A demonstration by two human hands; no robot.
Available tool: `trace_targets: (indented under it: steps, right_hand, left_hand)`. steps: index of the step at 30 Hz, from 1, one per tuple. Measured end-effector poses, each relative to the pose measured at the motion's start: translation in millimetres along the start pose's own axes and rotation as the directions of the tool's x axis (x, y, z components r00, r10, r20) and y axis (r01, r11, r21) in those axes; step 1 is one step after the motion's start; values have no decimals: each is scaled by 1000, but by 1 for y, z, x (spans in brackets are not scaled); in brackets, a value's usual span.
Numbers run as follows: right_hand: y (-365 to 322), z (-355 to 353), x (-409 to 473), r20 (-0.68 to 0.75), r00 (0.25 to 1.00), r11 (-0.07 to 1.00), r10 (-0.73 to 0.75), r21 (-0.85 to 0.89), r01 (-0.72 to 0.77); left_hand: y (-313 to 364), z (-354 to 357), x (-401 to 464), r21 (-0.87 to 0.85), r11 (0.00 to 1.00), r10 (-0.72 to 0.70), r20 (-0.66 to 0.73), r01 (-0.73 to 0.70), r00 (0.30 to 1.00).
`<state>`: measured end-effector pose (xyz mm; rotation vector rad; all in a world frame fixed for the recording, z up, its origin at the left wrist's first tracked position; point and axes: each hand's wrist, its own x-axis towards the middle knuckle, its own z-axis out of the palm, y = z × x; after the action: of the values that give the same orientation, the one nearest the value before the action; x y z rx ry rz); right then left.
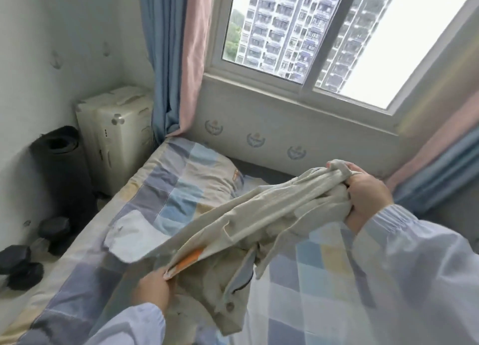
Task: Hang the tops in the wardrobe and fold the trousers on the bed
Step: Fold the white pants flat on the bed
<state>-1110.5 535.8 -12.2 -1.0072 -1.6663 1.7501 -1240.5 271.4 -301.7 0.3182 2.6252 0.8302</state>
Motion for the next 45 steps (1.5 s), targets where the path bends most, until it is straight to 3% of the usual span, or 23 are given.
trace_targets:
  steps: [4, 7, 9, 12, 14, 16, 18, 20, 22, 23, 29, 34, 37, 40, 43, 45]
  right_hand:
    - [-50, -75, 0, -213, 974, 997, -78, -17, 76]
    - [-65, -159, 14, -397, 917, 966, -49, -253, -58]
    - [-59, -234, 40, -490, 871, 958, 42, -228, -175]
    - [-75, -283, 27, -489, 872, 963, -42, -252, -94]
    - [-98, -273, -2, -452, 885, 974, -110, -228, 5]
    - [-113, -256, -16, -414, 896, 985, -164, -122, 124]
    - [-120, -239, -19, -407, 892, 980, -197, -52, 193]
    - [-117, -233, -19, -395, 893, 973, -216, -15, 230]
    - [-114, -234, -21, -350, 910, 975, -222, -51, 218]
    - [-115, -238, -24, -314, 923, 975, -224, -59, 216]
    - [-138, -287, -43, -171, 961, 976, -219, -27, 217]
    - [-171, -321, -52, -39, 947, 945, -318, 62, 320]
    - [-191, -337, -41, -78, 938, 919, -337, 188, 346]
    - [-204, -361, -23, -274, 908, 927, -318, 108, 358]
    - [-196, -396, -15, -483, 835, 959, -265, -44, 279]
    - [-184, -423, -10, -535, 800, 961, -271, -96, 260]
  left_hand:
    - [70, -58, -2, 335, 927, 174, 21, -171, 985]
    - [142, -125, 16, 495, 843, 249, -15, -209, 969]
    - [185, -186, 16, 465, 867, 226, -43, -181, 973]
    - [231, -257, 1, 319, 939, 196, -190, -129, 962]
    - [263, -259, -22, 418, 890, 265, -148, -183, 953]
    - [294, -219, -47, 370, 859, 389, -22, -355, 921]
    - [326, -158, -80, 198, 798, 549, 148, -569, 822]
    - [359, -96, -116, 181, 629, 685, 331, -756, 649]
    - [386, -45, -141, 159, 507, 741, 423, -847, 522]
    - [395, -23, -148, 158, 481, 748, 440, -862, 497]
    - [413, 63, -150, 163, 601, 662, 448, -783, 601]
    - [390, 74, -129, 120, 747, 619, 237, -654, 749]
    - [361, 60, -121, 307, 799, 446, 274, -517, 852]
    - [352, 33, -112, 404, 794, 385, 242, -454, 890]
    - [386, -37, -100, 216, 908, 316, 208, -359, 925]
    - [413, -94, -97, -171, 948, 293, 147, -268, 945]
